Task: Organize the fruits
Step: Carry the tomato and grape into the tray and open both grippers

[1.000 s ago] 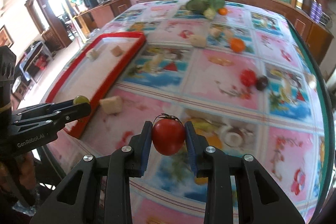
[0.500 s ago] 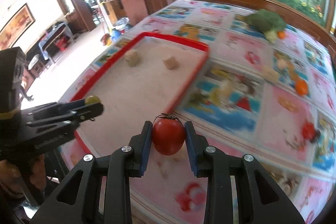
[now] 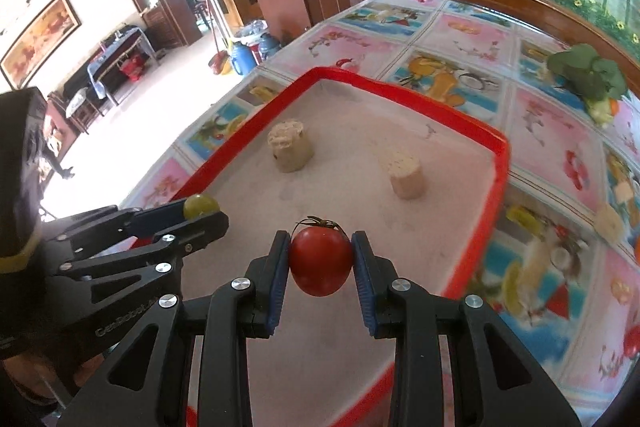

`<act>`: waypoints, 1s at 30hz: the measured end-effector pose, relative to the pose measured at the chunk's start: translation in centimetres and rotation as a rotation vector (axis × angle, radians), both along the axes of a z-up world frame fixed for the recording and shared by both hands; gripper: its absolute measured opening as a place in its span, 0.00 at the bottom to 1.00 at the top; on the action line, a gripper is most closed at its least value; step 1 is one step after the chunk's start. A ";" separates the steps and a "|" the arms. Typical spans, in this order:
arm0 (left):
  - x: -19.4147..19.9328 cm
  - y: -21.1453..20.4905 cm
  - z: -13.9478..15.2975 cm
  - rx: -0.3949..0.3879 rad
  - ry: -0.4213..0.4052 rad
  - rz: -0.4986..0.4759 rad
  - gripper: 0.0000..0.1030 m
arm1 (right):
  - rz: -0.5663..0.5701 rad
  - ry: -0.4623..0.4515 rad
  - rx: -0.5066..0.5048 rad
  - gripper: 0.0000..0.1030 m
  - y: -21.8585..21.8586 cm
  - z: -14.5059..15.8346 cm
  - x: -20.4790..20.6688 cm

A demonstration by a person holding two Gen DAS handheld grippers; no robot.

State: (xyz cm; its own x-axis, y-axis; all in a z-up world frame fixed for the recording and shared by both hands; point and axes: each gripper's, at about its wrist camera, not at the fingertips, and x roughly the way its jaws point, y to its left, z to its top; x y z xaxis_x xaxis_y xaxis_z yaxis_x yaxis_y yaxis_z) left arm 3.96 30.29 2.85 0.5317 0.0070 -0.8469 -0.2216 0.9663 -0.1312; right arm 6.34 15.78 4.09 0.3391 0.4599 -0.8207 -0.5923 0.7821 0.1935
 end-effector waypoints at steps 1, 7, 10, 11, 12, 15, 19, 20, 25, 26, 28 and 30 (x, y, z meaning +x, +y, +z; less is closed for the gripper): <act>0.3 0.0 -0.2 0.004 0.003 -0.002 0.33 | 0.000 0.004 -0.007 0.29 0.3 -0.4 0.3; 1.3 0.1 -0.9 0.018 0.017 -0.015 0.33 | -0.011 0.023 -0.030 0.29 1.0 -1.7 1.6; 1.6 0.3 -1.3 0.013 0.027 -0.014 0.33 | -0.013 0.023 -0.040 0.29 1.2 -2.0 1.8; 1.7 0.3 -1.4 0.015 0.028 -0.013 0.34 | -0.013 0.023 -0.040 0.29 1.2 -2.1 1.8; 1.7 0.3 -1.4 0.017 0.027 -0.014 0.34 | -0.010 0.023 -0.042 0.29 1.3 -2.1 1.8; 1.8 0.2 -1.4 0.024 0.024 -0.013 0.34 | -0.007 0.016 -0.046 0.29 1.4 -2.2 1.7; 1.8 0.1 -1.4 0.029 0.026 -0.011 0.34 | -0.007 0.016 -0.048 0.30 1.4 -2.1 1.6; 1.8 0.1 -1.5 0.031 0.028 -0.009 0.34 | -0.008 0.017 -0.049 0.30 1.4 -2.1 1.6; 1.6 -0.4 -1.4 0.055 0.031 -0.004 0.39 | -0.012 0.024 -0.050 0.32 1.0 -2.0 1.4; 1.5 -0.4 -1.3 0.063 0.031 -0.001 0.42 | -0.013 0.022 -0.052 0.32 1.0 -1.9 1.3; 1.4 -0.5 -1.2 0.072 0.030 0.006 0.46 | -0.014 0.021 -0.055 0.32 0.8 -1.8 1.1; 1.2 -0.6 -1.0 0.083 0.022 0.016 0.52 | -0.018 0.019 -0.059 0.33 0.6 -1.6 0.9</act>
State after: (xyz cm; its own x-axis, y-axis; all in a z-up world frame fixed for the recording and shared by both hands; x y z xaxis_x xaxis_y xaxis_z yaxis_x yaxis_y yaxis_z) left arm 5.14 29.73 1.87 0.5120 0.0858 -0.8547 -0.2389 0.9700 -0.0458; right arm 7.25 16.34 2.47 0.3308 0.4049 -0.8524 -0.5749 0.8028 0.1582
